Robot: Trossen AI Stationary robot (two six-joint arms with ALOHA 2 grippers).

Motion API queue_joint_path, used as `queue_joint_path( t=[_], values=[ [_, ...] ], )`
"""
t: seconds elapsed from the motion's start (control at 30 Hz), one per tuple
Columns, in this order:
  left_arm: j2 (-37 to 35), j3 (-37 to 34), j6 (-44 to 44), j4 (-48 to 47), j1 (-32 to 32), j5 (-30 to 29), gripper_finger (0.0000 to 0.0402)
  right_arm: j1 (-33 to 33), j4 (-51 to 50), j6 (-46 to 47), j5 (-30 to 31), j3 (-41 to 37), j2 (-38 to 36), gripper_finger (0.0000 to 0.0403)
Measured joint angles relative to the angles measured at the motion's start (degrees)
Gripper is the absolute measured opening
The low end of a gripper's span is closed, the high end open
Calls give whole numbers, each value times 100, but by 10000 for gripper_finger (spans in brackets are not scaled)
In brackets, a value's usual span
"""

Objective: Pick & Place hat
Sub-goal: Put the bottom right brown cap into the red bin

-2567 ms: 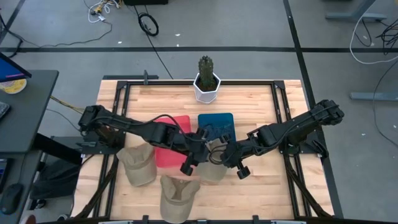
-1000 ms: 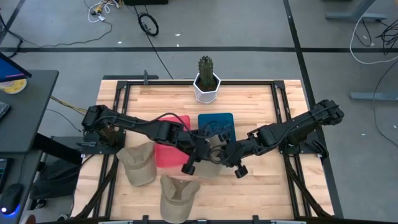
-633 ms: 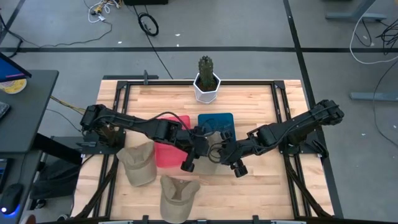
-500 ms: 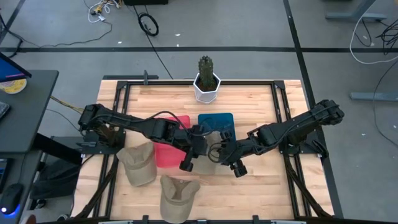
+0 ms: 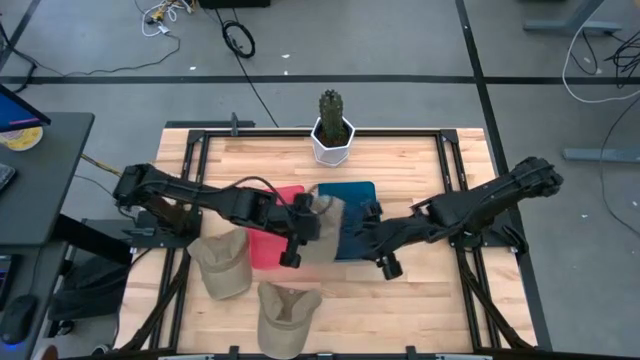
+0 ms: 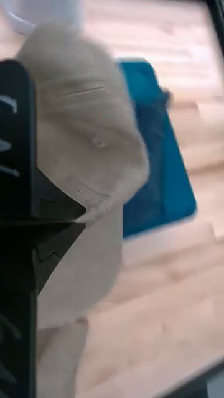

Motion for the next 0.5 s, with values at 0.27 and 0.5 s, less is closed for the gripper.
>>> queue_joint_path(
  t=[0.27,0.5],
  values=[
    [-1418,-1268,-107,645,122,-33,1,-190,2243,-660,-277,-1948,-1817,254],
    [-1932,-1706,-400,91,146,-620,1,-481,3654,-548,-403,-3513,-2954,254]
  ],
)
